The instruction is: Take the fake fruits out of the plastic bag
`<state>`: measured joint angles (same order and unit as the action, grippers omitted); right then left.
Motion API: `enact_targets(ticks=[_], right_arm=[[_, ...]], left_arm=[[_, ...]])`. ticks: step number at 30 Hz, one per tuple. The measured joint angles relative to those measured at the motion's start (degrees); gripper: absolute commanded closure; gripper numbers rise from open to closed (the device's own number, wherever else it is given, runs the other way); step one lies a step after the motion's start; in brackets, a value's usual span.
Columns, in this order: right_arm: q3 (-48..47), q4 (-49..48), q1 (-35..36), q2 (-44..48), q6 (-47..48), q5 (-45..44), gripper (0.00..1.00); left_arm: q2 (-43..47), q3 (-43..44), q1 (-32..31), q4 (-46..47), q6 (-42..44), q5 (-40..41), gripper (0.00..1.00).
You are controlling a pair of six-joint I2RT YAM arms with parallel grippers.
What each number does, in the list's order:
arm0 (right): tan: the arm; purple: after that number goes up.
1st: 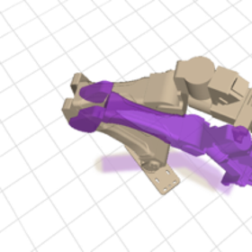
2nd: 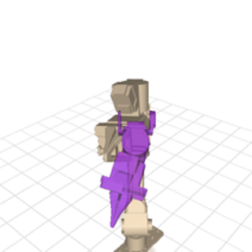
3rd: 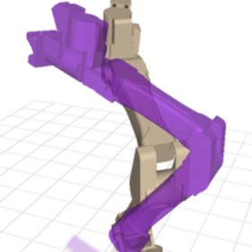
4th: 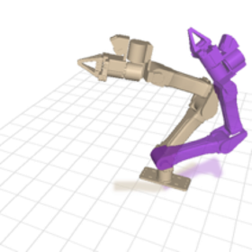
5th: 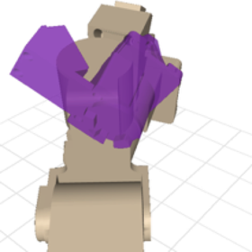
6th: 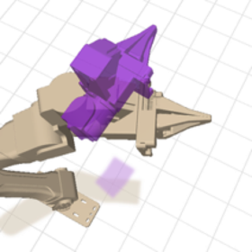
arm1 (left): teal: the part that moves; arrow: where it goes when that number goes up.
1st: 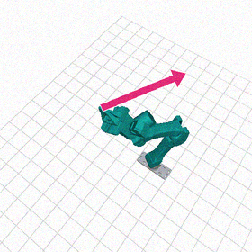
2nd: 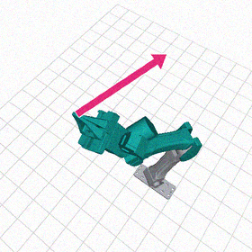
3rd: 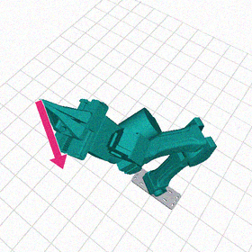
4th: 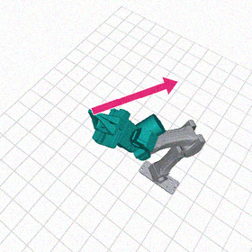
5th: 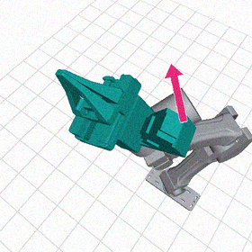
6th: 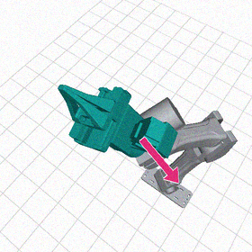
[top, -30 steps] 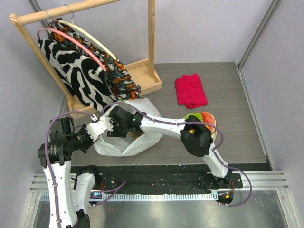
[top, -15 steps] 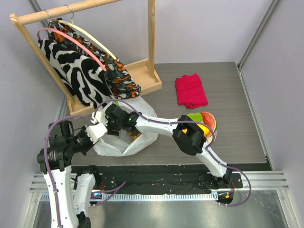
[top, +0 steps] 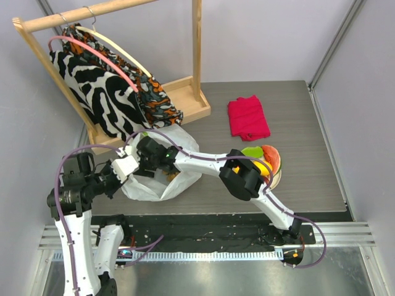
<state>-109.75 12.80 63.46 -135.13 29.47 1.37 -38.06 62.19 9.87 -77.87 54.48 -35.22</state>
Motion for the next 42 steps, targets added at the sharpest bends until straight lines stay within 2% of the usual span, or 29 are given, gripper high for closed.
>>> enact_targets(ticks=[5,7,9,10,12,13,17,23,26,33,35,38,40,42], right_arm=[[-0.46,1.03,-0.07,-0.79,0.07,0.22,0.22],[-0.61,1.01,-0.04,-1.20,0.17,0.24,0.30],[-0.61,0.96,-0.04,-1.44,0.44,0.48,0.41],[-0.61,0.98,-0.04,-1.53,0.66,0.72,0.51],[-0.68,1.01,-0.04,-1.64,1.01,1.31,0.58],[-0.72,1.03,-0.04,-1.64,1.07,1.60,0.65],[-1.31,2.10,-0.07,-1.64,1.44,2.86,0.76],[-1.53,4.35,-0.20,-1.46,2.03,3.41,0.88],[2.82,4.96,-0.33,1.25,2.67,3.34,0.90],[17.40,6.51,-1.05,14.91,3.41,2.73,0.92],[20.39,6.51,-1.20,19.26,3.41,2.62,0.88],[24.35,6.08,-1.40,24.74,3.37,2.54,0.71],[27.50,5.53,-1.60,27.69,3.19,2.51,0.64],[30.01,5.27,-1.60,29.14,2.95,2.54,0.62]], left_arm=[[-0.04,0.63,0.00,0.02,0.00,-1.16,1.00],[-0.02,0.66,0.00,0.00,0.00,-1.38,1.00],[0.00,0.66,0.00,0.00,0.00,-1.53,1.00],[0.04,0.66,0.00,0.00,0.00,-1.64,1.00],[0.07,0.66,0.00,0.00,-0.02,-1.88,1.00],[0.07,0.66,0.00,0.00,-0.04,-1.90,1.00],[0.09,0.66,0.00,0.00,-0.04,-1.90,1.00],[0.09,0.66,0.00,0.00,0.00,-1.70,1.00],[0.09,0.63,0.00,0.00,0.00,-1.18,1.00],[-0.09,0.63,0.00,-0.02,0.00,-0.66,1.00],[-0.28,0.63,0.00,0.00,0.13,-0.68,1.00],[-0.55,0.48,0.00,0.02,0.96,-0.68,1.00],[-0.57,0.09,0.00,0.00,1.88,-0.57,1.00],[-0.48,-0.57,0.00,0.02,2.82,-0.46,1.00]])
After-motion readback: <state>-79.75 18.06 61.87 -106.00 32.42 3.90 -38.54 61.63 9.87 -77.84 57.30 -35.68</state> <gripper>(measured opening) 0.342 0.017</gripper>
